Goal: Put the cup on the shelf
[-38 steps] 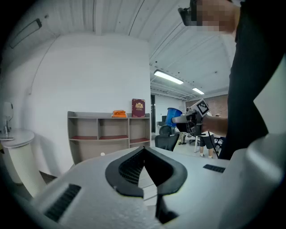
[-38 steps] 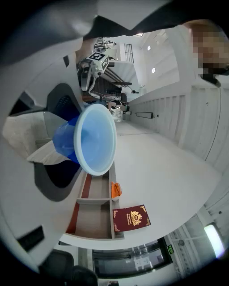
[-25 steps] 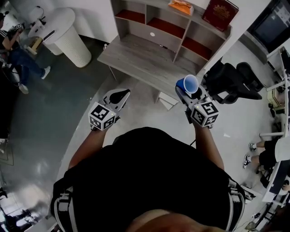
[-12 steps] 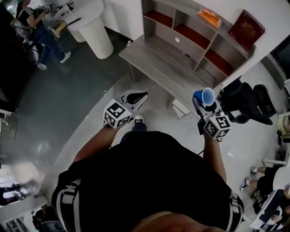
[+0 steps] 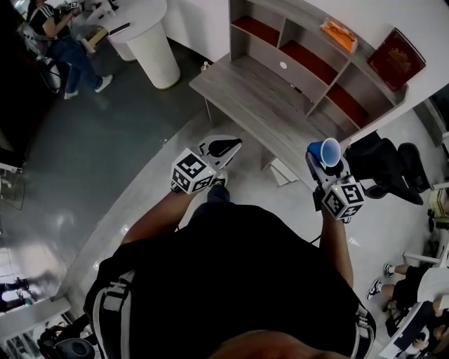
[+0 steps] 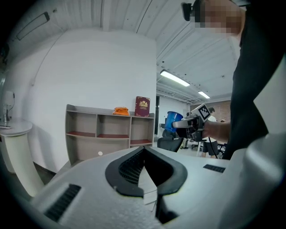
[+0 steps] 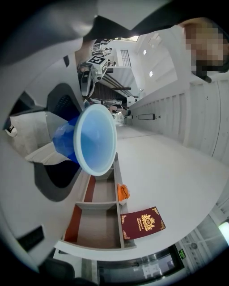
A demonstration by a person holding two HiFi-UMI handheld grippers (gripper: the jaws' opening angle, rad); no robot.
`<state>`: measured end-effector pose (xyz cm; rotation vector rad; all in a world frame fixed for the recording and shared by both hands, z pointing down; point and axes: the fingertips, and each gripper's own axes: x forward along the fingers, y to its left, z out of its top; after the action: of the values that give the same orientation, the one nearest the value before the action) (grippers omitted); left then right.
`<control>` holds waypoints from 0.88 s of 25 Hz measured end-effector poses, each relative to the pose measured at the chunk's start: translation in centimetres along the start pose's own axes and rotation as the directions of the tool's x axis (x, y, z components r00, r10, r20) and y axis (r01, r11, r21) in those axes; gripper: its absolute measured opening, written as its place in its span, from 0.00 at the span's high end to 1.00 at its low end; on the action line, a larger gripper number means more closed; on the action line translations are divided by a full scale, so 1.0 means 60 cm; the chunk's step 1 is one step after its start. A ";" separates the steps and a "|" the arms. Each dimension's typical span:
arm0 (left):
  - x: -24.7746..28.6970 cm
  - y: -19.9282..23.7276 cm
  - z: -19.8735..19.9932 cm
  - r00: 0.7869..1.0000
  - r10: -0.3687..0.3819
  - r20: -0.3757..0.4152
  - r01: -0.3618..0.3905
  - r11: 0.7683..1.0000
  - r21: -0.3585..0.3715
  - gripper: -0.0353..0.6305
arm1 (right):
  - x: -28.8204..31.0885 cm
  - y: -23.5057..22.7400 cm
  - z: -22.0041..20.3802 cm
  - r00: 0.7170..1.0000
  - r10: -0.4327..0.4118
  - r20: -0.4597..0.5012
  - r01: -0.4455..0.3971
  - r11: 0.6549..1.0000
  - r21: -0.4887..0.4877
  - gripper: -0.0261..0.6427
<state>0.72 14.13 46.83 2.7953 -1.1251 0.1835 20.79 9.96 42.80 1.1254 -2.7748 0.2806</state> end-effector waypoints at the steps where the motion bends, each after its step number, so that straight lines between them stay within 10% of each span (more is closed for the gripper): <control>1: 0.005 0.006 0.000 1.000 -0.006 -0.002 0.006 1.000 -0.001 0.92 | 0.006 -0.006 0.001 1.000 -0.006 0.000 0.006 1.000 0.004 0.55; 22: 0.121 0.263 0.024 0.997 -0.075 0.008 0.075 0.996 -0.050 0.92 | 0.226 -0.116 0.045 0.995 -0.098 -0.033 0.099 0.994 0.041 0.55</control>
<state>-4.98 -2.33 47.66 2.7894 -1.0091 0.1379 15.88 -4.69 43.60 1.2524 -2.6881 0.3439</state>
